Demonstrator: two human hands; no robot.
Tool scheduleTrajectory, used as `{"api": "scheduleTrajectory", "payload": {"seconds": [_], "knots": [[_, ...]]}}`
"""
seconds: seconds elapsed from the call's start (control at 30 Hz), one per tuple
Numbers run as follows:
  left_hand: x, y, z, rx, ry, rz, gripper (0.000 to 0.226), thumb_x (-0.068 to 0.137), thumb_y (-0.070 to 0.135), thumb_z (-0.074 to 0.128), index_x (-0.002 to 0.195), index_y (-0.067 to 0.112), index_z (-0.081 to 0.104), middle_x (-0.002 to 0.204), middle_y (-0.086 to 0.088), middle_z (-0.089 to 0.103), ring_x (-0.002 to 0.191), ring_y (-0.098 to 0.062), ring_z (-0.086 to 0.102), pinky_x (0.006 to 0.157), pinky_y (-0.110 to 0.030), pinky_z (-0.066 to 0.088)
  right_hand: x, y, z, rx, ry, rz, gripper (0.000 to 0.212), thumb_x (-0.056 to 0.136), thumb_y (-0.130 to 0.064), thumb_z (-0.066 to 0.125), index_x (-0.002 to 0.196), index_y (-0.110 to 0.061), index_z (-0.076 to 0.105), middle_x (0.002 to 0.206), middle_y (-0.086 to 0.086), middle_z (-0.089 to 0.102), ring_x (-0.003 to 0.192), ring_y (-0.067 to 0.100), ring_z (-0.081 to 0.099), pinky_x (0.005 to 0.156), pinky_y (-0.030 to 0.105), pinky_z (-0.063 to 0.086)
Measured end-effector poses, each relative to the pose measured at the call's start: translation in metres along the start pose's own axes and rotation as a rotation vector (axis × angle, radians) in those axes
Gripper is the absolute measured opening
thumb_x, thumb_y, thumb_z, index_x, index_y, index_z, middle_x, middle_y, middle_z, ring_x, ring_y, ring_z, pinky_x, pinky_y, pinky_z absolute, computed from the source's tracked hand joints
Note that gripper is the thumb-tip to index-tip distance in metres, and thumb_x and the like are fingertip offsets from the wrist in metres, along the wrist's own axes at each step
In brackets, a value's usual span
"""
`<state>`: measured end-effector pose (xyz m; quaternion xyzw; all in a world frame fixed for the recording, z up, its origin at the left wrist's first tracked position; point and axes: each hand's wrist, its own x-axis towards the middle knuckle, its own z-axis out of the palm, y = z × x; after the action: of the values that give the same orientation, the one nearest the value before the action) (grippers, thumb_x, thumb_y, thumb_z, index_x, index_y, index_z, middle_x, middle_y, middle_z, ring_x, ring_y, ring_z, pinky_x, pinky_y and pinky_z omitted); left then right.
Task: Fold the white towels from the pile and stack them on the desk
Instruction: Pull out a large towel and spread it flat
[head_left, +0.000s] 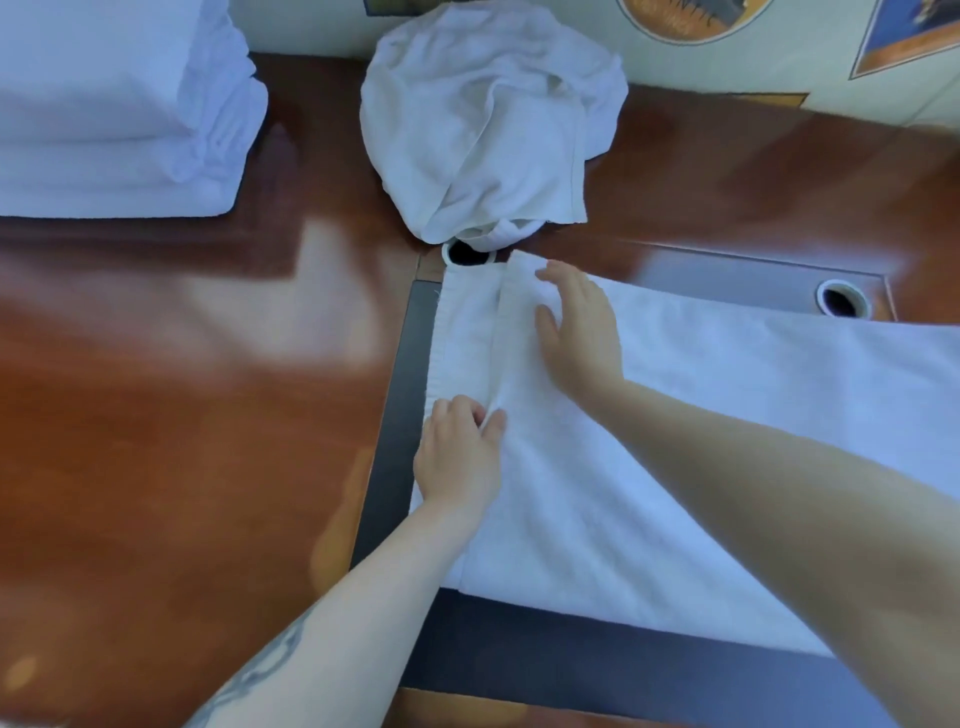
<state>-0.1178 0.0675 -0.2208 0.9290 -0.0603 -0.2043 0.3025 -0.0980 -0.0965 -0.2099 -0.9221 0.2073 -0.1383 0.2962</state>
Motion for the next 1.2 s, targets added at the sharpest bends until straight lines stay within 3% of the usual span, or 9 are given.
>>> {"api": "scheduleTrajectory", "payload": {"seconds": [0.07, 0.17, 0.23, 0.4, 0.5, 0.57, 0.67, 0.77, 1.2], "knots": [[0.001, -0.003, -0.003, -0.004, 0.0, 0.012, 0.023, 0.099, 0.038, 0.047, 0.085, 0.02, 0.041, 0.08, 0.007, 0.048, 0.072, -0.016, 0.046, 0.054, -0.029, 0.027, -0.039, -0.006, 0.007, -0.082, 0.02, 0.042, 0.044, 0.093, -0.011, 0.049, 0.137, -0.011, 0.05, 0.15, 0.004, 0.042, 0.143, 0.021, 0.032, 0.12, 0.038, 0.009], [0.004, -0.002, -0.005, 0.031, -0.024, 0.007, 0.019, 0.1, 0.035, 0.046, 0.093, 0.02, 0.038, 0.082, 0.006, 0.052, 0.069, -0.018, 0.047, 0.054, -0.033, 0.028, -0.074, -0.007, 0.021, -0.208, -0.207, 0.174, 0.059, 0.101, -0.033, 0.036, 0.156, -0.022, 0.016, 0.164, -0.003, 0.004, 0.151, 0.014, -0.005, 0.12, 0.039, -0.011], [0.004, 0.002, -0.004, 0.027, -0.019, 0.002, 0.016, 0.101, 0.032, 0.048, 0.106, 0.02, 0.04, 0.099, 0.004, 0.059, 0.081, -0.021, 0.052, 0.062, -0.033, 0.034, -0.079, -0.007, 0.021, -0.278, -0.314, 0.179, 0.063, 0.103, -0.042, 0.028, 0.157, -0.026, 0.001, 0.164, -0.004, -0.011, 0.149, 0.014, -0.016, 0.12, 0.041, -0.013], [-0.01, -0.002, 0.001, -0.005, 0.05, 0.086, 0.039, 0.102, 0.025, 0.042, 0.139, 0.018, 0.03, 0.115, -0.011, 0.06, 0.095, -0.035, 0.059, 0.073, -0.041, 0.046, -0.135, 0.009, -0.005, -0.35, -0.273, 0.05, 0.059, 0.103, -0.04, 0.024, 0.157, -0.027, 0.005, 0.163, -0.006, -0.013, 0.147, 0.015, -0.022, 0.119, 0.042, -0.016], [-0.013, -0.002, 0.002, -0.055, 0.127, 0.083, 0.057, 0.093, 0.014, 0.056, 0.145, 0.014, 0.03, 0.128, -0.018, 0.047, 0.109, -0.039, 0.05, 0.086, -0.05, 0.045, -0.189, 0.038, -0.022, -0.393, -0.33, 0.192, 0.063, 0.096, -0.053, 0.006, 0.156, -0.034, -0.006, 0.159, -0.01, -0.024, 0.14, 0.012, -0.036, 0.119, 0.043, -0.017], [-0.016, 0.015, 0.01, 0.036, 0.232, 0.241, 0.065, 0.084, 0.002, 0.064, 0.143, 0.007, 0.038, 0.142, -0.02, 0.04, 0.13, -0.039, 0.036, 0.105, -0.051, 0.033, -0.204, 0.056, -0.036, -0.393, -0.286, 0.311, 0.066, 0.092, -0.058, -0.001, 0.155, -0.037, -0.007, 0.158, -0.011, -0.026, 0.139, 0.01, -0.037, 0.118, 0.041, -0.019], [-0.042, 0.066, 0.053, 0.187, 0.032, 0.698, 0.06, 0.091, 0.009, 0.059, 0.147, 0.01, 0.039, 0.158, -0.012, 0.03, 0.148, -0.03, 0.017, 0.12, -0.043, 0.015, -0.218, 0.083, -0.061, -0.367, -0.18, 0.488, 0.061, 0.098, -0.054, 0.008, 0.155, -0.037, -0.005, 0.159, -0.01, -0.024, 0.141, 0.01, -0.034, 0.117, 0.038, -0.021], [-0.079, 0.108, 0.119, 0.475, -0.268, 1.011, 0.061, 0.103, 0.034, 0.038, 0.157, 0.02, 0.012, 0.165, -0.001, -0.002, 0.151, -0.021, -0.009, 0.121, -0.036, -0.002, -0.238, 0.12, -0.096, -0.396, -0.131, 0.638, 0.058, 0.102, -0.05, 0.015, 0.155, -0.037, -0.007, 0.161, -0.007, -0.021, 0.146, 0.014, -0.026, 0.117, 0.038, -0.017], [-0.091, 0.244, 0.263, 0.907, -0.58, 1.337, 0.059, 0.105, 0.044, 0.021, 0.155, 0.033, -0.008, 0.163, 0.008, -0.016, 0.15, -0.013, -0.015, 0.12, -0.038, -0.008, -0.29, 0.238, -0.199, -0.33, 0.044, 1.027, 0.069, 0.1, -0.058, 0.016, 0.156, -0.025, -0.009, 0.163, -0.001, -0.015, 0.15, 0.022, -0.015, 0.121, 0.047, -0.001]]}}
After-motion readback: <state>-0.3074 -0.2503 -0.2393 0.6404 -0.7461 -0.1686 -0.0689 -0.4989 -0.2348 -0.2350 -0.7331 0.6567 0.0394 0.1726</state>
